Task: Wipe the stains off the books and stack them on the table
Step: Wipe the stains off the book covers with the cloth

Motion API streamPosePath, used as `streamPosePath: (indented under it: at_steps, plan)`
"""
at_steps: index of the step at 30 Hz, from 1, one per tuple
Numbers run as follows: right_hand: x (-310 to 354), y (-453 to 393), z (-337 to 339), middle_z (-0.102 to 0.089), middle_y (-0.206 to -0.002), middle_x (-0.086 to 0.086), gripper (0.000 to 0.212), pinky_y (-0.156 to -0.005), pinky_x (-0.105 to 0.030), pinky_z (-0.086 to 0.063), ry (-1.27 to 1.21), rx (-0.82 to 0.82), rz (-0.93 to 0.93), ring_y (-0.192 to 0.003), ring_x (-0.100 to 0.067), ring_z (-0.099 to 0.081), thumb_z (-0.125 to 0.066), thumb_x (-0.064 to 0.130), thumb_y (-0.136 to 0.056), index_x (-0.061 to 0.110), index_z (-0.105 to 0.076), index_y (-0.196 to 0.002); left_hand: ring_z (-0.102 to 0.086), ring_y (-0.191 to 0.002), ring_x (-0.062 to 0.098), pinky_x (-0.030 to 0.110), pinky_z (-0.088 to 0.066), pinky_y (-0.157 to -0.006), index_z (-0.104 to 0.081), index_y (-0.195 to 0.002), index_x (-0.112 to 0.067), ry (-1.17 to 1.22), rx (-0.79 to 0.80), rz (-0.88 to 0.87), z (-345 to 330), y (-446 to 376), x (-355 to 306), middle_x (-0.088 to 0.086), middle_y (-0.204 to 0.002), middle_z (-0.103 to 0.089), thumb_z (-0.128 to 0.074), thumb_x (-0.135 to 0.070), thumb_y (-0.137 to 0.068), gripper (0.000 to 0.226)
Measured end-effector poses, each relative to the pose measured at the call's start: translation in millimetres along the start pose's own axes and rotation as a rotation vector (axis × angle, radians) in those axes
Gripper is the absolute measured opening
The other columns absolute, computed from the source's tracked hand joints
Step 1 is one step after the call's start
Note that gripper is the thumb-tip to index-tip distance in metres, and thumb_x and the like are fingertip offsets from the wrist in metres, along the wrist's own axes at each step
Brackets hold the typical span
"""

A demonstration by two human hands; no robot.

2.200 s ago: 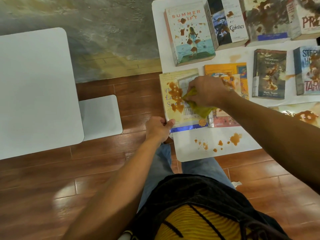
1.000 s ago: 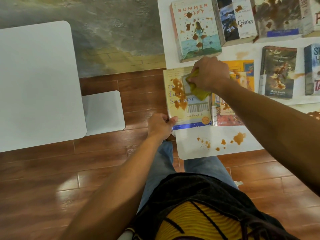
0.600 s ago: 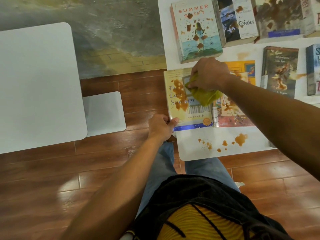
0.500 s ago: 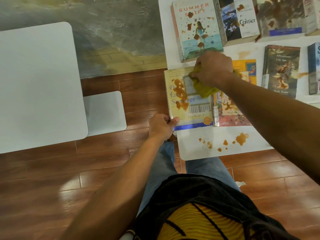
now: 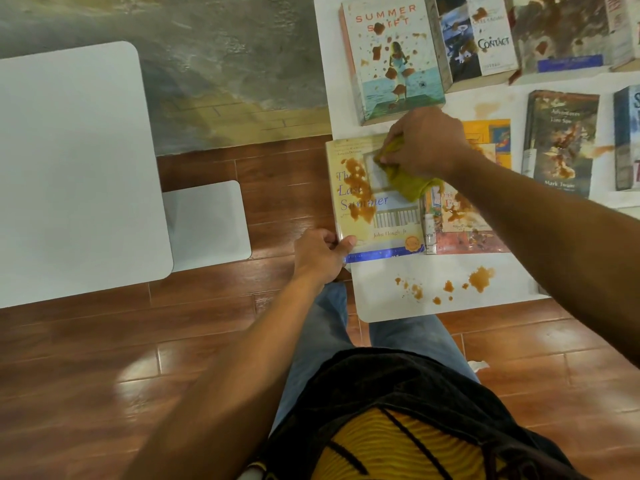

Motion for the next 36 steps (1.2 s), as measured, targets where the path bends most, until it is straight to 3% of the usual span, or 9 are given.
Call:
streamPosePath:
  at_steps: [2, 6, 10, 13, 17, 20, 27, 32, 36]
  plan:
    - [2, -2, 2, -0.067, -0.103, 0.000, 0.024, -0.070, -0.031, -0.042, 0.008, -0.068, -0.025, -0.087, -0.019, -0.054, -0.074, 0.049, -0.085, 0.031, -0.074, -0.101, -0.064, -0.073, 0.005, 0.006, -0.042, -0.045, -0.066, -0.093, -0.014, 0.000, 0.008, 0.000, -1, 1, 1, 0.002, -0.111, -0.073, -0.072, -0.031, -0.092, 0.019]
    - [10, -4, -7, -0.061, -0.100, 0.004, 0.025, -0.071, -0.032, -0.041, -0.010, 0.048, 0.050, -0.089, -0.016, -0.051, -0.076, 0.049, -0.083, 0.033, -0.075, -0.101, -0.065, -0.077, 0.008, 0.007, -0.043, -0.045, -0.065, -0.095, -0.014, -0.001, 0.017, -0.004, -2, -2, 0, 0.002, -0.112, -0.073, -0.072, -0.033, -0.092, 0.020]
    - [11, -11, 1, -0.066, -0.104, 0.002, 0.023, -0.070, -0.032, -0.042, -0.023, -0.058, 0.013, -0.088, -0.017, -0.055, -0.074, 0.048, -0.085, 0.032, -0.074, -0.102, -0.064, -0.078, 0.007, 0.007, -0.042, -0.045, -0.067, -0.099, -0.012, -0.014, 0.021, 0.000, -3, -2, 1, 0.001, -0.113, -0.073, -0.071, -0.035, -0.092, 0.024]
    - [21, -14, -8, -0.065, -0.102, 0.006, 0.021, -0.070, -0.031, -0.044, -0.027, 0.082, 0.097, -0.089, -0.015, -0.055, -0.076, 0.047, -0.083, 0.034, -0.075, -0.100, -0.059, -0.071, 0.002, 0.003, -0.040, -0.044, -0.069, -0.101, -0.011, -0.027, 0.015, -0.002, -3, -2, 1, 0.001, -0.112, -0.072, -0.071, -0.035, -0.092, 0.025]
    - [23, -23, 0, -0.064, -0.103, 0.005, 0.019, -0.069, -0.030, -0.043, -0.036, -0.011, 0.063, -0.090, -0.015, -0.053, -0.075, 0.043, -0.086, 0.033, -0.075, -0.102, -0.059, -0.071, 0.002, 0.003, -0.039, -0.043, -0.069, -0.105, -0.010, -0.011, 0.018, 0.005, -3, -2, 3, 0.002, -0.115, -0.072, -0.070, -0.034, -0.093, 0.028]
    - [36, -23, -12, -0.064, -0.108, 0.004, 0.017, -0.073, -0.030, -0.045, -0.053, 0.119, 0.137, -0.095, -0.015, -0.053, -0.079, 0.038, -0.082, 0.032, -0.076, -0.097, -0.061, -0.073, 0.004, 0.004, -0.040, -0.043, -0.068, -0.105, -0.010, -0.003, 0.021, 0.002, -4, -2, 3, 0.001, -0.115, -0.072, -0.070, -0.035, -0.093, 0.028]
    - [47, -29, -14, -0.069, -0.105, 0.001, 0.016, -0.077, -0.031, -0.049, -0.048, 0.129, 0.184, -0.098, -0.018, -0.058, -0.080, 0.034, -0.083, 0.027, -0.078, -0.098, -0.064, -0.080, 0.008, 0.007, -0.043, -0.046, -0.068, -0.104, -0.010, 0.007, 0.014, -0.002, -3, -2, 6, 0.000, -0.114, -0.073, -0.070, -0.037, -0.092, 0.029]
    - [55, -32, -4, -0.066, -0.102, -0.002, 0.012, -0.074, -0.033, -0.049, 0.024, 0.079, 0.265, -0.092, -0.021, -0.056, -0.078, 0.037, -0.084, 0.032, -0.077, -0.095, -0.063, -0.073, 0.004, 0.004, -0.041, -0.045, -0.069, -0.103, -0.008, -0.010, 0.011, -0.020, -4, -3, 5, 0.001, -0.112, -0.074, -0.070, -0.036, -0.093, 0.030]
    - [66, -30, 1, -0.068, -0.103, 0.000, 0.014, -0.087, -0.044, -0.051, 0.121, 0.086, 0.345, -0.093, -0.022, -0.057, -0.077, 0.038, -0.084, 0.030, -0.077, -0.097, -0.061, -0.070, 0.001, 0.004, -0.040, -0.045, -0.068, -0.102, -0.009, -0.053, 0.008, -0.034, -2, -4, 5, -0.001, -0.112, -0.073, -0.070, -0.038, -0.093, 0.031]
Point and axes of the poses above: each hand's wrist, its own y-axis away from the middle knuckle, its own z-axis out of the back of the hand, x = y × z, the point moved 8 cm from there along -y, towards the middle knuckle
